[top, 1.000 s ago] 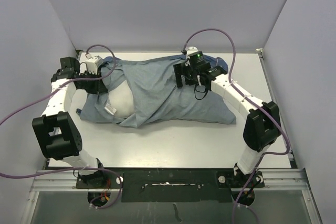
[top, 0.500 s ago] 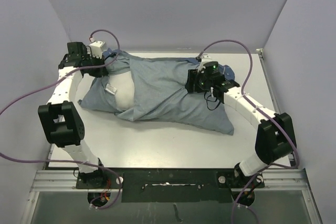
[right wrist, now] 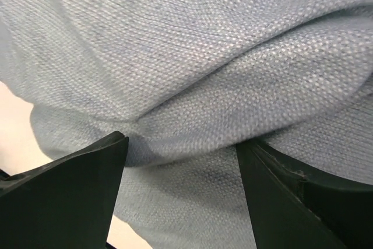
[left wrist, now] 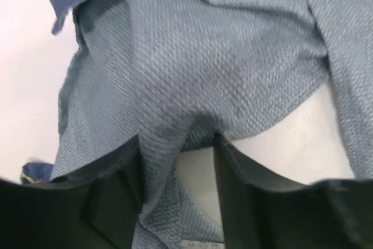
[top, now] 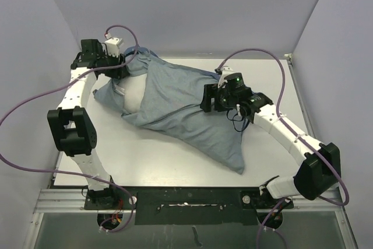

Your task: Remove the pillowcase from the pillow

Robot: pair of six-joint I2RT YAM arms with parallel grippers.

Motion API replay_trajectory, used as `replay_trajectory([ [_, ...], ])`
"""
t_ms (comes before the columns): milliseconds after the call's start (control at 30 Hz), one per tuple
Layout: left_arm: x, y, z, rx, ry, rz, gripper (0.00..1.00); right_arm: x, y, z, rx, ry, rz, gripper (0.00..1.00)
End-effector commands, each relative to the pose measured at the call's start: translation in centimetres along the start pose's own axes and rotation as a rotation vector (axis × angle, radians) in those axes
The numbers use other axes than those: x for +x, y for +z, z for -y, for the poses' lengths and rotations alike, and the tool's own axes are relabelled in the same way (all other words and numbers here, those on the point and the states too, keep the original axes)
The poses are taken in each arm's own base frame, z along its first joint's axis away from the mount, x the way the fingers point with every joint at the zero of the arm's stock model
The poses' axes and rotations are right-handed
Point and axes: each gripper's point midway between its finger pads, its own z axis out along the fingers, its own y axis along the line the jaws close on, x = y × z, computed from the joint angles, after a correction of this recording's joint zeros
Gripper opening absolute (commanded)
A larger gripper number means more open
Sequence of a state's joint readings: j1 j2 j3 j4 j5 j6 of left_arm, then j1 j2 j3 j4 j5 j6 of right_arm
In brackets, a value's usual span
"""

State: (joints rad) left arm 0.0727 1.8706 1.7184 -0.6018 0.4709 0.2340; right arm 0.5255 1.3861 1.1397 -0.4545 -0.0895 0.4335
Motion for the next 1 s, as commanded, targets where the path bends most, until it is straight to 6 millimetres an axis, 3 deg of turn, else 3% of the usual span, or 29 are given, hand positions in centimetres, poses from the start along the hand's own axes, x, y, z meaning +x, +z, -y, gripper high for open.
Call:
replay_trajectory([
  [0,0.1,-1.7,0.9,-0.002,0.075,0.033,0.50,-2.4,-2.0,-0.5,0.026,-0.052,0.007,0.79],
  [167,3.2,-0.9,0.4,-0.021,0.083,-0.027,0.57,-4.6,-0.1,-1.2,0.038,-0.109,0.010,0.85],
  [300,3.6,-0.5,-1.5,-0.107,0.088,-0.032,0.48,-4.9,2.7,-1.4,0.060,-0.162,-0.026,0.88],
  [400,3.2,-1.0,-2.9,-0.150,0.094,-0.015,0.32,-3.9,4.8,-0.2,0.101,-0.183,-0.074,0.88],
  [500,2.3,-2.2,-4.7,-0.206,0.100,0.022,0.14,-1.2,6.2,1.2,0.130,-0.184,-0.135,0.85],
  [633,0.8,-4.4,-7.4,-0.281,0.095,0.087,0.04,1.5,6.3,2.3,0.138,-0.169,-0.160,0.82],
  [700,0.0,-5.4,-8.7,-0.319,0.083,0.122,0.00,1.9,5.8,3.0,0.155,-0.165,-0.160,0.81],
  [767,-0.6,-6.0,-9.3,-0.326,0.065,0.148,0.00,1.0,5.1,3.3,0.177,-0.169,-0.130,0.80],
  [833,-0.8,-5.8,-8.4,-0.270,0.042,0.148,0.00,-1.2,4.0,2.5,0.173,-0.194,-0.057,0.80],
  [900,-0.9,-5.5,-6.3,-0.159,-0.022,0.148,0.00,-4.1,2.8,0.3,0.137,-0.244,0.039,0.82],
  [967,-1.6,-5.5,-3.6,-0.020,-0.100,0.159,0.00,-6.9,1.5,-3.2,0.080,-0.336,0.142,0.85],
])
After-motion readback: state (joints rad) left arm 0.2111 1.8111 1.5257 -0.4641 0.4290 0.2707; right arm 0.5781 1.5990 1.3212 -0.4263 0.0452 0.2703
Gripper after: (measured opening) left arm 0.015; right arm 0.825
